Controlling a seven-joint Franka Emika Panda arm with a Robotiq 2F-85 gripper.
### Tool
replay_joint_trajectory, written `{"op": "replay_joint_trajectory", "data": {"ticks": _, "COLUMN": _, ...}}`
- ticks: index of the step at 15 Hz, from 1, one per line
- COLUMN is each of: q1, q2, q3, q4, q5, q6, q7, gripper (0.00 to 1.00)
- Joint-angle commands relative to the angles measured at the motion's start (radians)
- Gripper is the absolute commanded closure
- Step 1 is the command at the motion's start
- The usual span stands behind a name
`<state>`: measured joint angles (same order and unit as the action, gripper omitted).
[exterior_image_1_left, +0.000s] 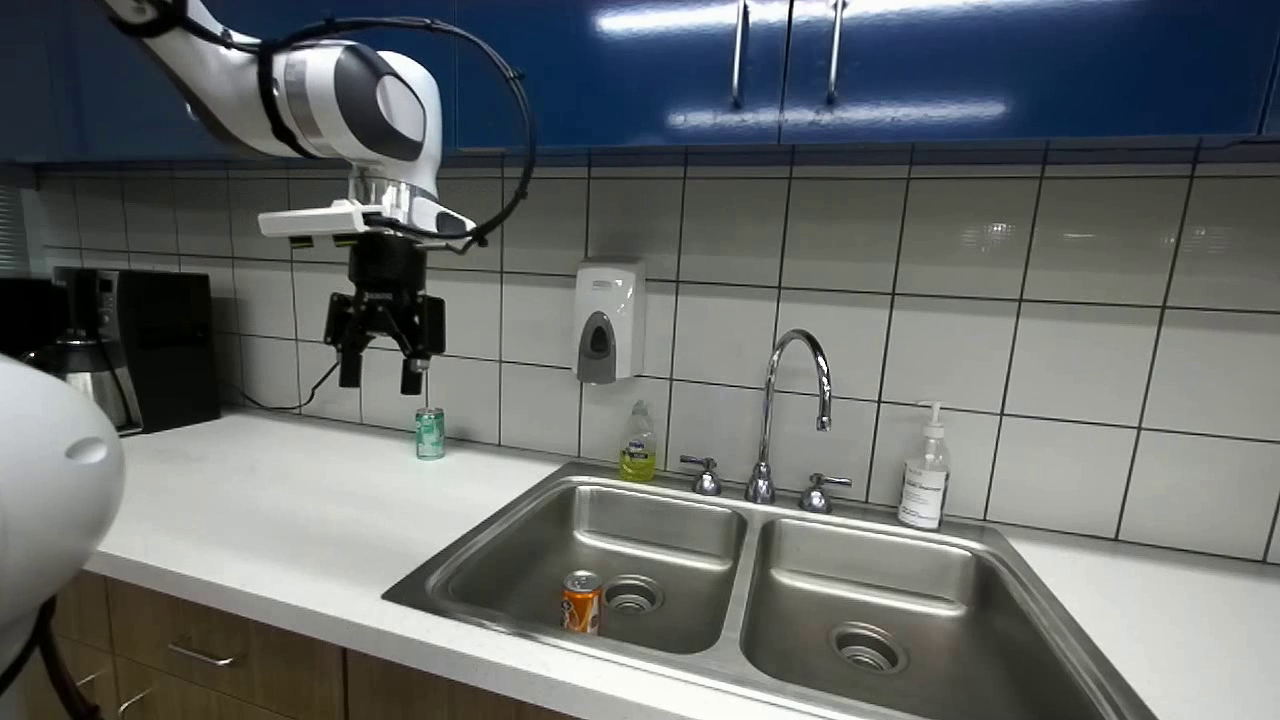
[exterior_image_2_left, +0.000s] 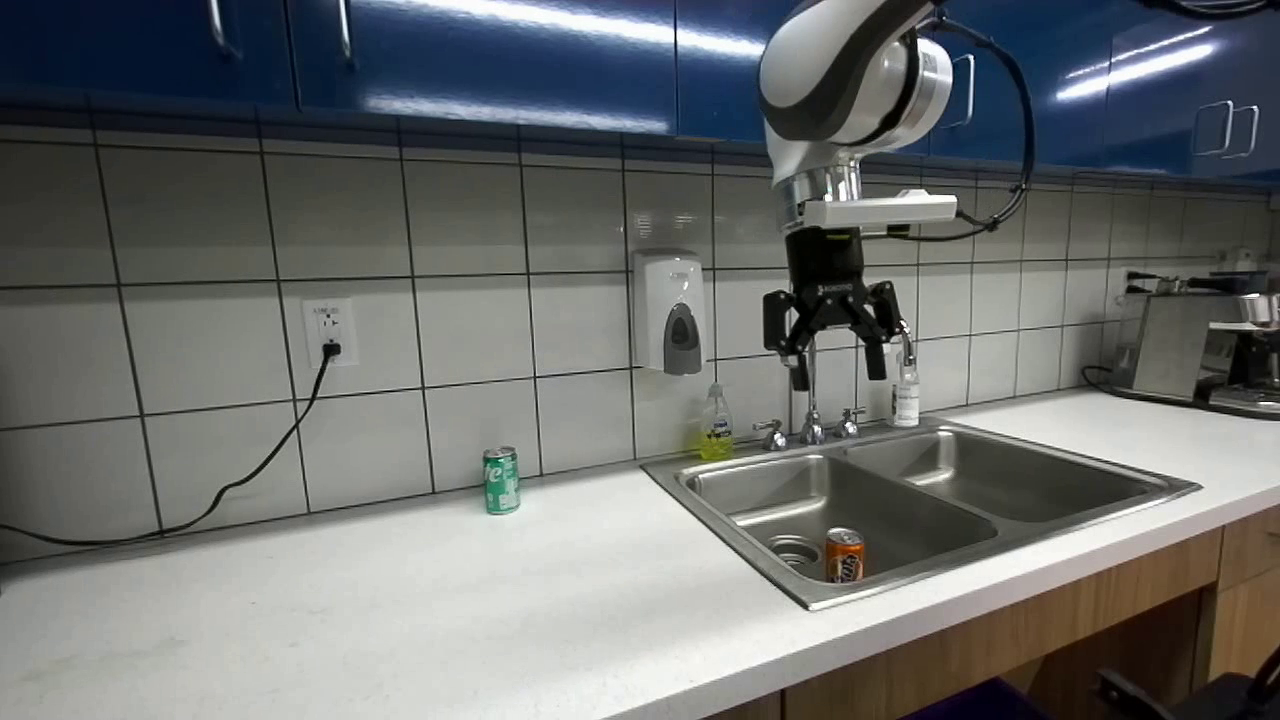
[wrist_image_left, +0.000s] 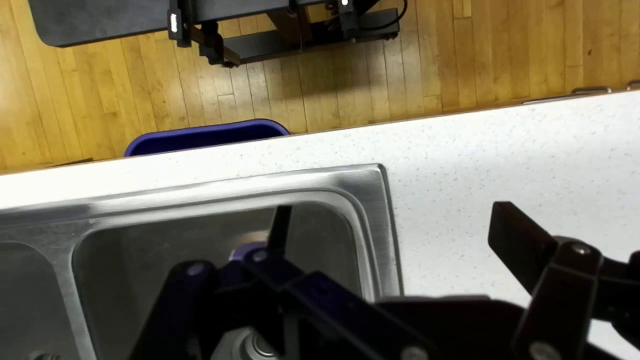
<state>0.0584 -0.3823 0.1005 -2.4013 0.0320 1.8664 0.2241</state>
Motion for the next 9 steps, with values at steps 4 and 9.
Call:
{"op": "replay_joint_trajectory", "data": {"ticks": 4, "q1": -0.091, "q2": 0.176, "q3": -0.085, "q4": 0.002, "q5": -0.078, "q6": 0.172, "q7": -0.025, "gripper": 0.00}}
{"op": "replay_joint_trajectory", "data": {"ticks": 9, "q1": -0.109, "q2": 0.360, "q3": -0.133, "q4": 0.039, "q5": -0.093, "q6": 0.329, "q7": -0.059, "gripper": 0.00}}
